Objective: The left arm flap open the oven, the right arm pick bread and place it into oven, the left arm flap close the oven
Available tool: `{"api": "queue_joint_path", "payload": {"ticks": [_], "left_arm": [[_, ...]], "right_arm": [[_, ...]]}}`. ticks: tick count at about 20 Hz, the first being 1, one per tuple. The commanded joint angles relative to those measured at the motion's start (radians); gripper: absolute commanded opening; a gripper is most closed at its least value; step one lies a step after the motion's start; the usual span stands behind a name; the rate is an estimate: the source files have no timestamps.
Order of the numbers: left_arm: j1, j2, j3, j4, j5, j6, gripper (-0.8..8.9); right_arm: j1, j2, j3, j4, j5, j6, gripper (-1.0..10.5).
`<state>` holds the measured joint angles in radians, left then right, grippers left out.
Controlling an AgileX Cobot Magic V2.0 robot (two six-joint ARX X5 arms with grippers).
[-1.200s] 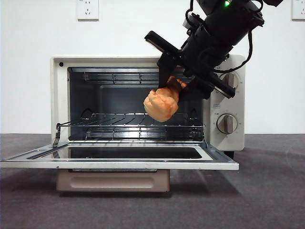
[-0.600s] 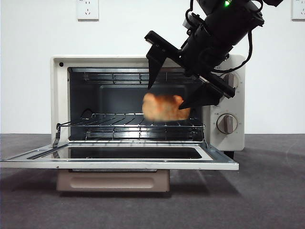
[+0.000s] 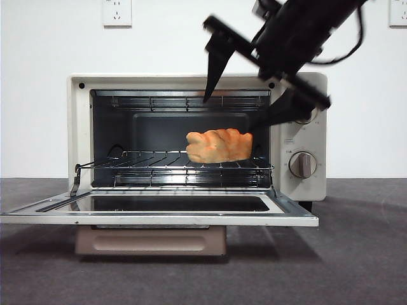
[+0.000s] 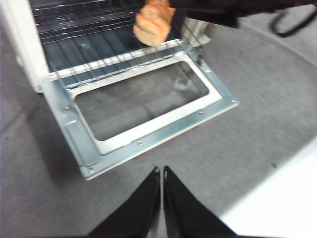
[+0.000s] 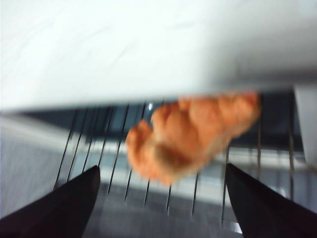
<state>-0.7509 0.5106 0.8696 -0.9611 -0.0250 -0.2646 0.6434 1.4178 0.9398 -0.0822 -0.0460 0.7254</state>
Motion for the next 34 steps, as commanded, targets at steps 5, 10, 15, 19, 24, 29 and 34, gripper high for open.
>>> {"api": "queue_joint_path", "payload": {"ticks": [5, 10, 15, 19, 24, 29, 34], "left_arm": [[-0.003, 0.06, 0.019, 0.011, -0.002, -0.03, 0.16], [0.016, 0.153, 0.023, 0.019, 0.087, -0.032, 0.16], [0.066, 0.285, 0.023, 0.078, 0.185, -0.003, 0.15], [0.204, 0.425, 0.023, 0.129, 0.33, 0.039, 0.14], [0.463, 0.588, 0.02, 0.229, 0.589, 0.053, 0.14], [0.65, 0.619, -0.09, 0.347, 0.644, -0.006, 0.14], [0.726, 0.616, -0.292, 0.54, 0.691, -0.118, 0.14]], "right_arm": [[0.029, -0.17, 0.019, -0.258, -0.062, -0.183, 4.0], [0.05, -0.327, 0.019, -0.431, -0.105, -0.328, 4.0], [0.051, -0.488, 0.019, -0.585, -0.148, -0.401, 4.0], [0.051, -0.634, 0.019, -0.726, -0.137, -0.42, 4.0], [0.051, -0.768, 0.019, -0.832, -0.131, -0.419, 4.0], [0.051, -0.836, 0.019, -0.885, -0.089, -0.414, 4.0], [0.051, -0.846, 0.019, -0.888, -0.087, -0.411, 4.0]]}}
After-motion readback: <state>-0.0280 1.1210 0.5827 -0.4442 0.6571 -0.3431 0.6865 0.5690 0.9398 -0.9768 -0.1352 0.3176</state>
